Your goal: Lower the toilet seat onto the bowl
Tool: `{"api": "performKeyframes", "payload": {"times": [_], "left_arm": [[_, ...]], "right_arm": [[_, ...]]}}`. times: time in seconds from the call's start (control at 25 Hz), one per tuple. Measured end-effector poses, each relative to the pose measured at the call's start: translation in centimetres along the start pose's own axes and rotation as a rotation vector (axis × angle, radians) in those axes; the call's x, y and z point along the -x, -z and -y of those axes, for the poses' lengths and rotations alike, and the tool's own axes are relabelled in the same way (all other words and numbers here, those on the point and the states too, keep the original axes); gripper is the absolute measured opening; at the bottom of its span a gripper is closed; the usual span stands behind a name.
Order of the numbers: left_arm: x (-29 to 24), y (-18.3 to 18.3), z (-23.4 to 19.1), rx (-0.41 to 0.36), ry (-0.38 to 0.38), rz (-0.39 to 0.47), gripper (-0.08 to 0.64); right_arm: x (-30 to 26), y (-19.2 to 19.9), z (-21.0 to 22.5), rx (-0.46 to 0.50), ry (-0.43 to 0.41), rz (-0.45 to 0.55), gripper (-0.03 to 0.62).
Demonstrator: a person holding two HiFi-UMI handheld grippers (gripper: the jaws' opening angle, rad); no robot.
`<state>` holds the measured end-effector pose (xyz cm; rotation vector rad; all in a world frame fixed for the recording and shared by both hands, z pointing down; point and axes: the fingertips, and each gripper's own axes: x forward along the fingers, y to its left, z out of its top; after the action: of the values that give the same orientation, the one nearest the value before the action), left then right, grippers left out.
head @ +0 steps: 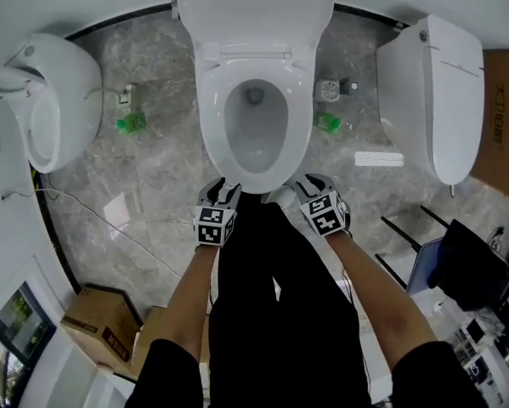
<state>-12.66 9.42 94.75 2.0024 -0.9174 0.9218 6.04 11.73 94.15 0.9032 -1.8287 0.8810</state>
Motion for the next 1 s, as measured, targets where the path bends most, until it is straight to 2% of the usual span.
{"api": "performKeyframes", "payload": {"times": [0.24, 0.4, 0.56, 0.64, 0.76, 0.88, 1.0], "left_arm": [[8.8, -6.6, 4.9, 0.057, 0.075, 0.113, 0.190], [15.6, -10.9, 7.2, 0.045, 0.104, 0.174, 0.190], [23.2, -15.4, 10.9, -0.008, 0.163, 0.313, 0.158], [26.7, -17.6, 12.4, -0.044, 0.149, 0.388, 0.123], [31.0, -20.3, 13.4, -0.059, 0.104, 0.474, 0.020], [35.6, -22.9, 14.1, -0.033, 0.104, 0.576, 0.018], [38.6, -24.9, 15.1, -0.008, 0.112, 0.616, 0.017]], "right_arm": [[10.2, -3.4, -1.6, -0.030, -0.006, 0.082, 0.153], [17.6, -6.8, -4.8, -0.074, -0.019, 0.195, 0.153], [25.4, -9.9, -8.0, -0.069, -0.014, 0.330, 0.153], [29.0, -11.3, -8.8, -0.073, -0.001, 0.401, 0.153], [33.8, -12.8, -9.4, -0.093, 0.030, 0.515, 0.153], [38.1, -13.6, -10.5, -0.083, 0.057, 0.593, 0.153], [41.7, -14.8, -11.1, -0.066, 0.108, 0.668, 0.152]]}}
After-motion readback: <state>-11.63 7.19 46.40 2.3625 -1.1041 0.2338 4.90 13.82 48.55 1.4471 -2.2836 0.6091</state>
